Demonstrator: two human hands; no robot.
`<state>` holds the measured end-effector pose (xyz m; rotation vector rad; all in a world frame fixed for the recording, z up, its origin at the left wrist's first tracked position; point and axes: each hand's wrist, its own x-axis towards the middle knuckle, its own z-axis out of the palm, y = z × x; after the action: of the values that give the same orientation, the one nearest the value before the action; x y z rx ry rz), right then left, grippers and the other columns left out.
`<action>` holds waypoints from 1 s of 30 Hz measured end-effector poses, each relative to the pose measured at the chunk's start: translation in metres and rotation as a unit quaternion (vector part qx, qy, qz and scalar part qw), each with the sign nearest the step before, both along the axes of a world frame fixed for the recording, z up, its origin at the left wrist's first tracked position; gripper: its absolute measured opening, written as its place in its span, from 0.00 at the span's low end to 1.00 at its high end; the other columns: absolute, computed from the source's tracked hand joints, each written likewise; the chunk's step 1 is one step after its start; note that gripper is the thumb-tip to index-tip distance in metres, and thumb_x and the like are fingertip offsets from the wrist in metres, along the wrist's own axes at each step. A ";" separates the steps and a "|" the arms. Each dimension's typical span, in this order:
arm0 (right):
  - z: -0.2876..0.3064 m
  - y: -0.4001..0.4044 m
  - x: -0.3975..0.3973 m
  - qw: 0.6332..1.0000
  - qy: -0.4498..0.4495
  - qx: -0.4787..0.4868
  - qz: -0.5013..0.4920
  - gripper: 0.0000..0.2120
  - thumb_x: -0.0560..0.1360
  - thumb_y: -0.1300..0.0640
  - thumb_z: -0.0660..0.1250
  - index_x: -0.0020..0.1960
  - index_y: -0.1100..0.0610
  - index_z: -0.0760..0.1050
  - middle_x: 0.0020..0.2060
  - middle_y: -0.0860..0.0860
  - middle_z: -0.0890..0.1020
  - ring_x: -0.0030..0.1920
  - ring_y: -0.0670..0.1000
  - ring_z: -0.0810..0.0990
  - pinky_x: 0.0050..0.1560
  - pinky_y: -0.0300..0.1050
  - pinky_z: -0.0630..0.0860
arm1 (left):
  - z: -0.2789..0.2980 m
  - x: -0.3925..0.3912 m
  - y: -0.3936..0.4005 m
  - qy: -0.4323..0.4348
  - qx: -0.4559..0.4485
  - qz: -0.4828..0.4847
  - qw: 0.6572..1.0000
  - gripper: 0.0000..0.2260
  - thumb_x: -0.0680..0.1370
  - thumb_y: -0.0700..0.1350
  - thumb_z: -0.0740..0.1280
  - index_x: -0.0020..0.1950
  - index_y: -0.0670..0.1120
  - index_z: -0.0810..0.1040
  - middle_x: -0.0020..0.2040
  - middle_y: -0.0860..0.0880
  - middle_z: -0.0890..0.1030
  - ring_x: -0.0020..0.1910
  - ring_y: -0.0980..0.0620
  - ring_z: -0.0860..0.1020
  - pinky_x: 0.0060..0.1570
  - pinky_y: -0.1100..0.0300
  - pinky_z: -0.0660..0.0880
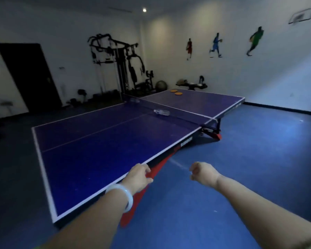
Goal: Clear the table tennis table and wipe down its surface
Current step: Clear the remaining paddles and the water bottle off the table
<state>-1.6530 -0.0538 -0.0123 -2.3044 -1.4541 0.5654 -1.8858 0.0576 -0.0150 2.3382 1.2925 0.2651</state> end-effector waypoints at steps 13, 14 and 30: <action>0.024 0.204 -0.215 0.984 0.032 0.014 0.173 0.18 0.77 0.55 0.71 0.65 0.57 0.74 0.57 0.53 0.78 0.51 0.49 0.75 0.49 0.40 0.72 | 0.009 -0.262 0.116 0.011 -0.002 0.163 0.987 0.17 0.78 0.49 0.70 0.65 0.47 0.74 0.58 0.50 0.72 0.57 0.52 0.73 0.58 0.61 0.72; 0.025 0.218 -0.222 0.982 0.028 0.010 0.184 0.19 0.77 0.54 0.70 0.66 0.58 0.73 0.58 0.53 0.77 0.51 0.49 0.74 0.49 0.40 0.70 | 0.009 -0.269 0.126 0.011 -0.002 0.166 0.986 0.17 0.78 0.49 0.70 0.65 0.47 0.73 0.57 0.50 0.72 0.56 0.52 0.74 0.57 0.61 0.72; 0.016 0.365 -0.183 0.991 0.022 0.011 0.133 0.21 0.77 0.54 0.70 0.68 0.57 0.71 0.63 0.54 0.75 0.61 0.54 0.76 0.52 0.40 0.72 | 0.004 -0.199 0.296 0.009 -0.012 0.095 0.995 0.19 0.78 0.51 0.70 0.67 0.50 0.71 0.61 0.51 0.71 0.56 0.53 0.73 0.55 0.61 0.73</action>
<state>-1.8362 0.3110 0.0034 -2.0806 -1.7493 0.6648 -2.0848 0.3537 -0.0111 2.2046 1.5194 0.2873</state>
